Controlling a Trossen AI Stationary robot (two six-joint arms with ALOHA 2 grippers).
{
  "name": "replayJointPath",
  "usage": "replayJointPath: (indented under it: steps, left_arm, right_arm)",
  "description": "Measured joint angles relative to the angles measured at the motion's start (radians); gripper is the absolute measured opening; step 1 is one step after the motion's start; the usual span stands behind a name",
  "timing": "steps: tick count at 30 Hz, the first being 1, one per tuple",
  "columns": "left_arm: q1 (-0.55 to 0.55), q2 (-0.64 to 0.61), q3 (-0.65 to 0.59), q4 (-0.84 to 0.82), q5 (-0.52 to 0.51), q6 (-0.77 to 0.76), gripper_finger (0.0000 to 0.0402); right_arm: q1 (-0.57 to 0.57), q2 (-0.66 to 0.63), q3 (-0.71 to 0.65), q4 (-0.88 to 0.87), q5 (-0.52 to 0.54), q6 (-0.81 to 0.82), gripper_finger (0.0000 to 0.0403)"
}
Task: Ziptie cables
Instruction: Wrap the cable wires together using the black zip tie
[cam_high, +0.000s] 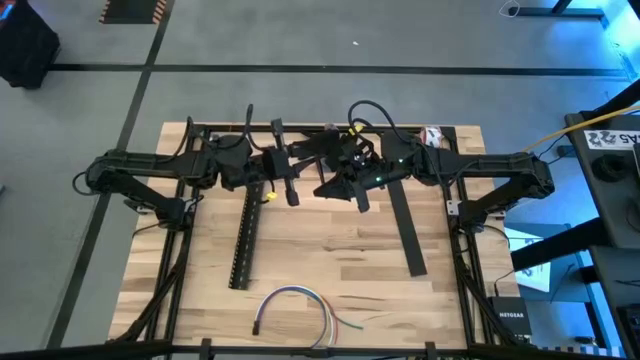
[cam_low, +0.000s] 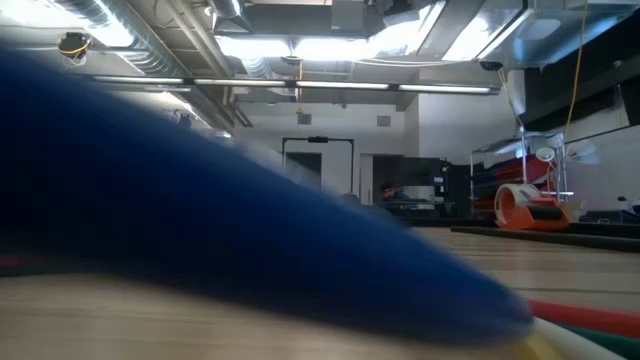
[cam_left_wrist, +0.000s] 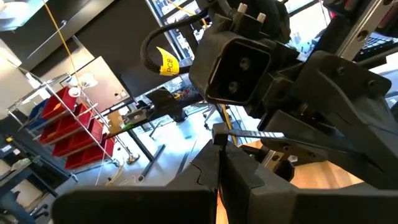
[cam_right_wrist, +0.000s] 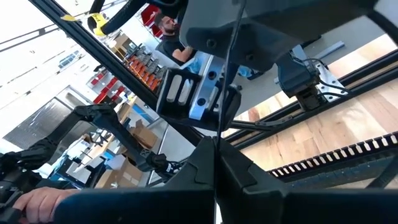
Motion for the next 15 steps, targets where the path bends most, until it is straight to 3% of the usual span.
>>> replayJointPath:
  steps: [8, 15]
  left_arm:
    - [-0.021, 0.0, 0.0, -0.013, -0.002, 0.063, 0.0]
    - [-0.053, 0.014, 0.0, -0.036, -0.091, 0.191, 0.0]
  right_arm:
    - [0.0, 0.0, 0.0, 0.004, 0.001, 0.043, 0.0]
    - [0.0, 0.0, 0.0, 0.007, -0.004, 0.244, 0.0]
